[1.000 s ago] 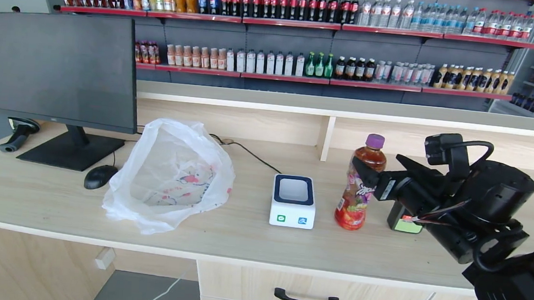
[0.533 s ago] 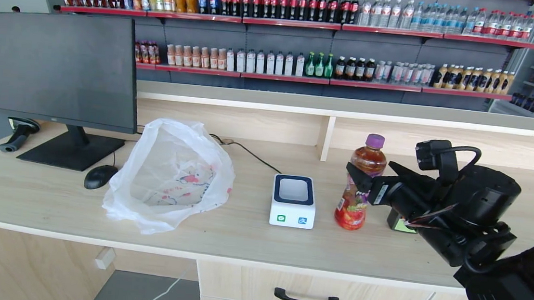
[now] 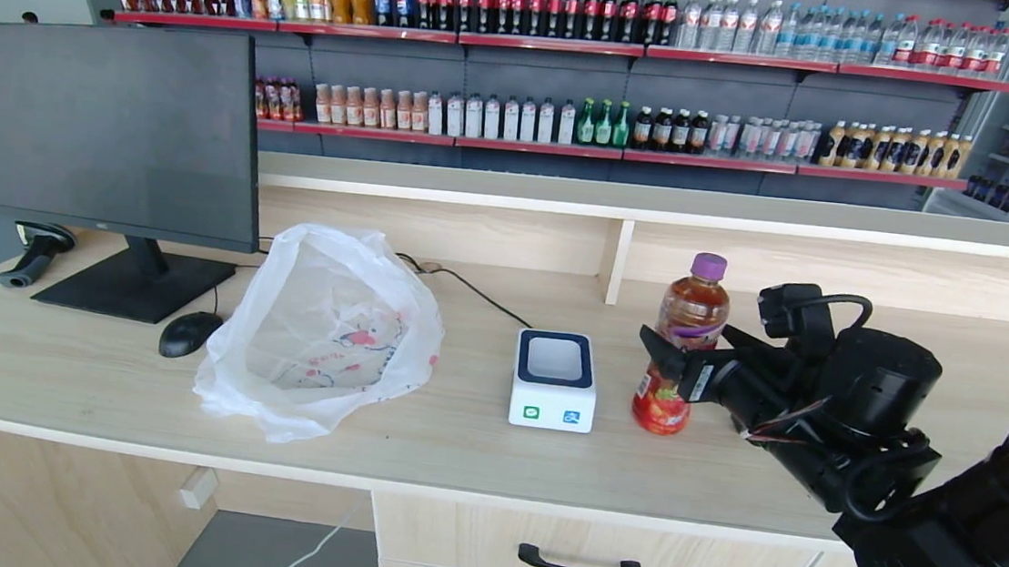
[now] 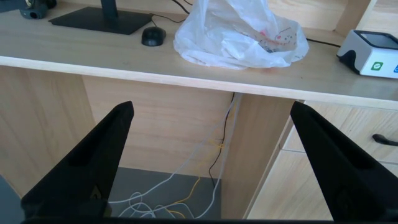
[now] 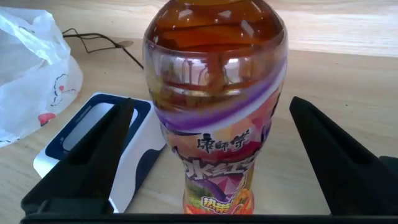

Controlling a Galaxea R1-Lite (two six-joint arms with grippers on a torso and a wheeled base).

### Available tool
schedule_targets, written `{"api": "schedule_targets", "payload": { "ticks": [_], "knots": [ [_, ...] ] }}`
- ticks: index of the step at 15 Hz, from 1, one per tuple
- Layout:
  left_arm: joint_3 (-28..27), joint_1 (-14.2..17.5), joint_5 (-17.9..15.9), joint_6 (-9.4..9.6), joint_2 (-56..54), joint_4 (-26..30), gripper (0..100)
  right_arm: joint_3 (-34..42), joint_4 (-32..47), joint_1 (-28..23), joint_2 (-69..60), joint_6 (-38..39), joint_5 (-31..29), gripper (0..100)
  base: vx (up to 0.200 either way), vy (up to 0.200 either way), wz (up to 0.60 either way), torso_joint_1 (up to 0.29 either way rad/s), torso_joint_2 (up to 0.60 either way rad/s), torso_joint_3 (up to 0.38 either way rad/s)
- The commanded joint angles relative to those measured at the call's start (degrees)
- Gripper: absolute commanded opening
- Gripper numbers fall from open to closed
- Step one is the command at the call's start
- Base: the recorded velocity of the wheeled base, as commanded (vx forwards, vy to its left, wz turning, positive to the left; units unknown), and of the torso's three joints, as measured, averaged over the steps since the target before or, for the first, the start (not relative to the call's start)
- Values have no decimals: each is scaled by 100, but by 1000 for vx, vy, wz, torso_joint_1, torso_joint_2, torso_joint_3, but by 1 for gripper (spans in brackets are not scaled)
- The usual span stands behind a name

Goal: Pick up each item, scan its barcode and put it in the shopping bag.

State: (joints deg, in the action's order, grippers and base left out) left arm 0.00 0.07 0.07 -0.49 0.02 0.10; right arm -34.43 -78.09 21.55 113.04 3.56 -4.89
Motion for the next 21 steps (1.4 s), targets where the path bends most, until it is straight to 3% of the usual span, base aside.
{"api": "schedule_targets", "payload": {
  "ticks": [1, 9, 21],
  "knots": [
    [0, 1, 1, 5, 6, -1, 100, -3, -4, 103, 174, -4, -3, 100, 0, 0, 0, 0, 0, 0],
    [0, 1, 1, 5, 6, -1, 100, -82, -118, 306, 587, 75, -30, 100, 0, 0, 0, 0, 0, 0],
    [0, 1, 1, -13, 6, -1, 100, -425, -110, 350, 763, 189, -575, 100, 0, 0, 0, 0, 0, 0]
  ]
}}
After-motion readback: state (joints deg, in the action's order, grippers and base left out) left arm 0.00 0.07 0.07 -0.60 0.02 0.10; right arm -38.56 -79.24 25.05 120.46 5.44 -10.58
